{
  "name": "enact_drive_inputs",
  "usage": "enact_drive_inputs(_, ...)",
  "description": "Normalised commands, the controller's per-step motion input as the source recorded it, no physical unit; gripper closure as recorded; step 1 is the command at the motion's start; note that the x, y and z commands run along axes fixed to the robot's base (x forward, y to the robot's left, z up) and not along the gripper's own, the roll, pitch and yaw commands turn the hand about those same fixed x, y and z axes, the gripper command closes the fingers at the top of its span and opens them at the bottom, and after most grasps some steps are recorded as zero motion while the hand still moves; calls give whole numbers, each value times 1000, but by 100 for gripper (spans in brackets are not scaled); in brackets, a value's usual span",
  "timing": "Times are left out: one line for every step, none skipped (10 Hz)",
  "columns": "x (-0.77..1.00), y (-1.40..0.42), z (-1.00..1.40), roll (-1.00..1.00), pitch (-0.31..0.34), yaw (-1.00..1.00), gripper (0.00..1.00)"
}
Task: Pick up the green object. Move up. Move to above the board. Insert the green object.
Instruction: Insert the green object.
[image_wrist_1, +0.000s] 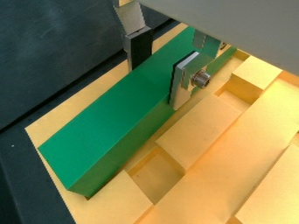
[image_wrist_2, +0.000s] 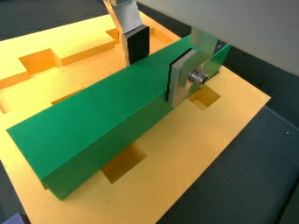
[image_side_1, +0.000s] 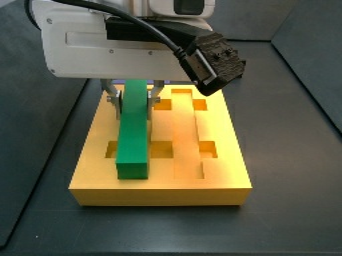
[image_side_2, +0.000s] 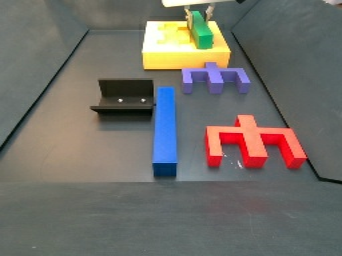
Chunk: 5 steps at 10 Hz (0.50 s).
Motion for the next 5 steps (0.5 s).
enact_drive_inputs(3,-80,-206,51,29,-180,100)
enact_drive_inputs(54,0,-271,50,59,-223,100)
enact_drive_inputs(189,0,-317,67,80,-189,100)
enact_drive_inputs(146,0,-306,33,67,-160,100)
enact_drive_inputs(229,0,-346,37,71,-86,100)
